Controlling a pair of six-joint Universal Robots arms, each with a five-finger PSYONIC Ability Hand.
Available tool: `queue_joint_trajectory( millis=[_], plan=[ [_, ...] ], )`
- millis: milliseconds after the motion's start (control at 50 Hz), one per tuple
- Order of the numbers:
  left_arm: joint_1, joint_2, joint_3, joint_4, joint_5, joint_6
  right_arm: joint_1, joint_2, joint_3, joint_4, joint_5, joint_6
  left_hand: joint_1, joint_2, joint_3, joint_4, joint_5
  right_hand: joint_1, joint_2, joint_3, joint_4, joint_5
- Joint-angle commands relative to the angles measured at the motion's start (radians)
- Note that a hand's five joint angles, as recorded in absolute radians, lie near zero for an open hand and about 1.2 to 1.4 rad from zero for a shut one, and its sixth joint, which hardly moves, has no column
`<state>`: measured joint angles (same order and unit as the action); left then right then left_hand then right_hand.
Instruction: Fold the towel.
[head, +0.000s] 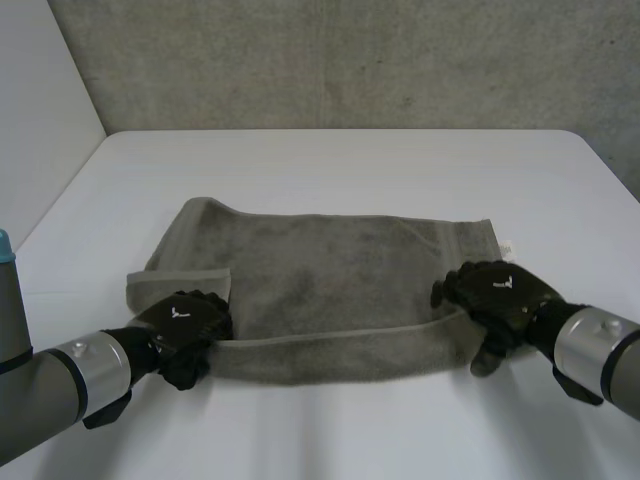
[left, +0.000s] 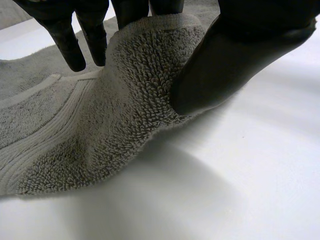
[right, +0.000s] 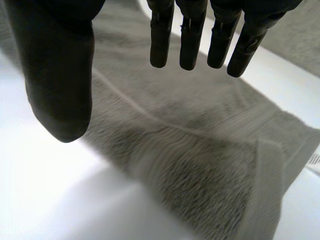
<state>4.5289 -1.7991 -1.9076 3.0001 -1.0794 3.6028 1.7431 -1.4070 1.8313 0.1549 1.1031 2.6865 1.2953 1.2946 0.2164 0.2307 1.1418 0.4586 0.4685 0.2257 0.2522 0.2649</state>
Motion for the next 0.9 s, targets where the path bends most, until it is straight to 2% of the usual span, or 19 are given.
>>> queue_joint_trajectory(
  millis=[20, 180, 280, 460, 580, 720, 860, 900],
  plan=[
    [0.001, 0.01, -0.008, -0.001, 0.001, 0.0, 0.018, 0.144, -0.102, -0.063, 0.047, 0.047, 0.078, 0.079, -0.042, -0.056, 0.057, -0.015, -0.025, -0.051, -0.078, 0.004],
    [-0.004, 0.01, -0.011, -0.001, 0.003, -0.001, 0.004, 0.201, -0.148, -0.061, 0.132, 0.035, 0.069, 0.07, -0.042, -0.056, 0.048, -0.01, -0.019, -0.051, -0.078, 0.01],
    [-0.004, 0.006, -0.013, 0.0, 0.003, 0.0, -0.004, 0.218, -0.149, -0.06, 0.141, 0.024, 0.069, 0.07, -0.042, -0.056, 0.048, -0.01, -0.019, -0.051, -0.078, 0.01],
    [0.003, 0.003, -0.013, 0.0, 0.003, 0.0, -0.019, 0.261, -0.144, -0.003, 0.152, -0.1, 0.057, 0.058, -0.042, -0.056, 0.036, 0.008, -0.002, -0.051, -0.078, 0.027],
    [0.009, 0.004, -0.014, 0.0, 0.003, 0.0, -0.039, 0.243, -0.155, 0.063, 0.149, -0.123, 0.057, 0.058, -0.042, -0.056, 0.036, 0.19, 0.18, -0.051, -0.078, 0.209],
    [0.01, 0.004, -0.021, 0.0, 0.001, 0.0, -0.066, 0.139, -0.126, 0.112, 0.123, -0.122, 0.054, 0.055, -0.042, -0.056, 0.033, 0.553, 0.544, -0.051, -0.078, 0.573],
    [0.004, 0.0, -0.018, 0.023, 0.0, 0.0, -0.102, 0.111, -0.058, 0.103, 0.06, -0.122, -0.001, 0.0, -0.042, -0.056, -0.022, 0.627, 0.618, -0.051, -0.078, 0.647],
    [0.003, -0.003, -0.016, 0.04, -0.002, 0.0, -0.112, 0.109, -0.029, 0.097, 0.015, -0.109, -0.03, -0.03, -0.042, -0.056, -0.052, 0.936, 0.926, -0.051, -0.078, 0.955]
  ],
)
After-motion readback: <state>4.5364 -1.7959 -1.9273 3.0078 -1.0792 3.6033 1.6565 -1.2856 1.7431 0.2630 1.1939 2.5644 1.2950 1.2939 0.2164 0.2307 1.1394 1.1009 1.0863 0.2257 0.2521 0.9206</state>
